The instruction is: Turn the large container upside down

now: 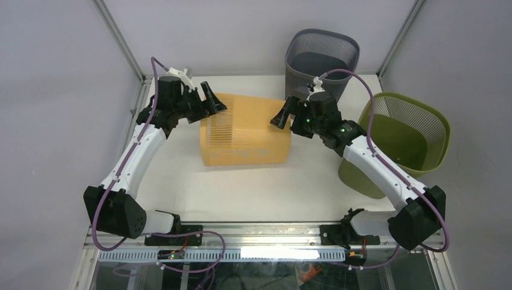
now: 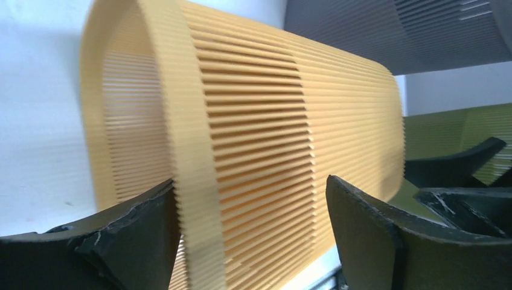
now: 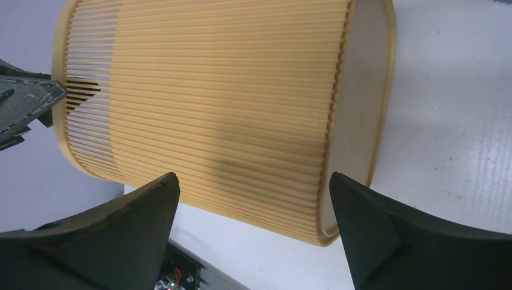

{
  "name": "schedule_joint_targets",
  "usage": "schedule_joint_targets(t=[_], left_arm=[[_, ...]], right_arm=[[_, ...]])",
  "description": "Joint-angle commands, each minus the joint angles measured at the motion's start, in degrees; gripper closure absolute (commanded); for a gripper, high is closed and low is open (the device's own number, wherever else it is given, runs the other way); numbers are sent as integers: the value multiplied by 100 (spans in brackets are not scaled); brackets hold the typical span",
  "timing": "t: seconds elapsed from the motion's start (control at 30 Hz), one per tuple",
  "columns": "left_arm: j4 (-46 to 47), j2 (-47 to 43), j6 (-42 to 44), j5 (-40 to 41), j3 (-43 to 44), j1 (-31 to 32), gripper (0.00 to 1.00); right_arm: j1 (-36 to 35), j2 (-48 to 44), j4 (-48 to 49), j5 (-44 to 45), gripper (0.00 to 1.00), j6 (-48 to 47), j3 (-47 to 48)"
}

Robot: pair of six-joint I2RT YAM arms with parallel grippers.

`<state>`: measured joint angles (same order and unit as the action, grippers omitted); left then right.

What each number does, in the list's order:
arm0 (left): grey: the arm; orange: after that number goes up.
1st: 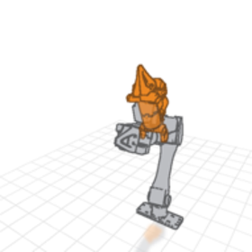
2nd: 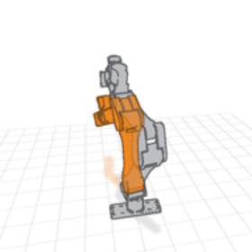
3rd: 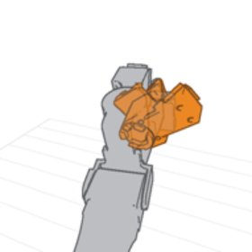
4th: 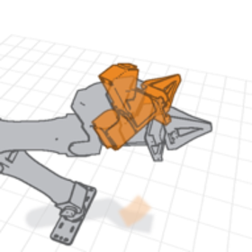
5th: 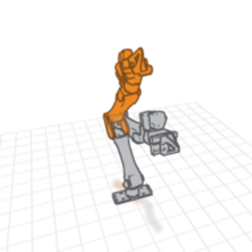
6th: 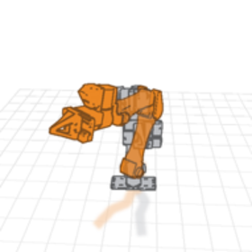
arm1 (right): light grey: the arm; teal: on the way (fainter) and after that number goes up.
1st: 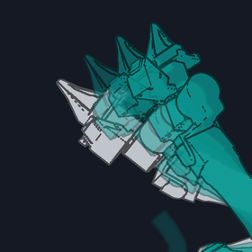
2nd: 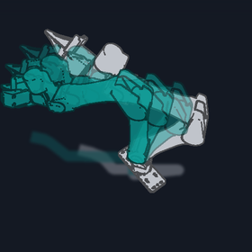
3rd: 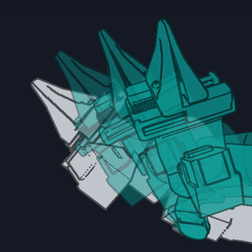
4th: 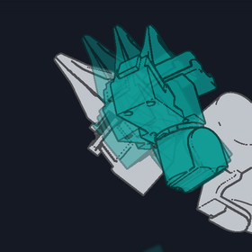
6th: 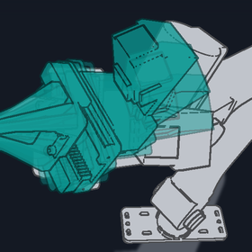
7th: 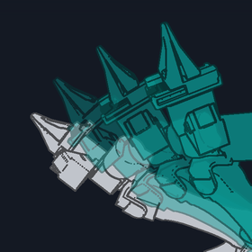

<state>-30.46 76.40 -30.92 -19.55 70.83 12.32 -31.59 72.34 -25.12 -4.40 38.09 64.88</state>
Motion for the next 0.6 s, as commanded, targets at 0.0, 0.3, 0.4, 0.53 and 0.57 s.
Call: schedule_joint_targets(t=[0.0, 0.3, 0.4, 0.53, 0.57], left_arm=[[-270, -53, 748, 626, 601, 11, 12], [-795, 103, 1190, 1387, 939, 11, 1], [-993, 61, 1280, 1712, 1102, 16, 1], [-1142, -89, 1340, 2040, 1196, 13, 5], [-1177, -120, 1353, 2110, 1196, 14, 8]], right_arm=[[29, -7, 602, -331, 1, 234, -54], [69, 94, 755, -442, 1, 302, -217], [98, 106, 750, -426, 1, 302, -222], [127, 125, 772, -408, 1, 292, -203], [138, 135, 780, -414, 1, 289, -185]])
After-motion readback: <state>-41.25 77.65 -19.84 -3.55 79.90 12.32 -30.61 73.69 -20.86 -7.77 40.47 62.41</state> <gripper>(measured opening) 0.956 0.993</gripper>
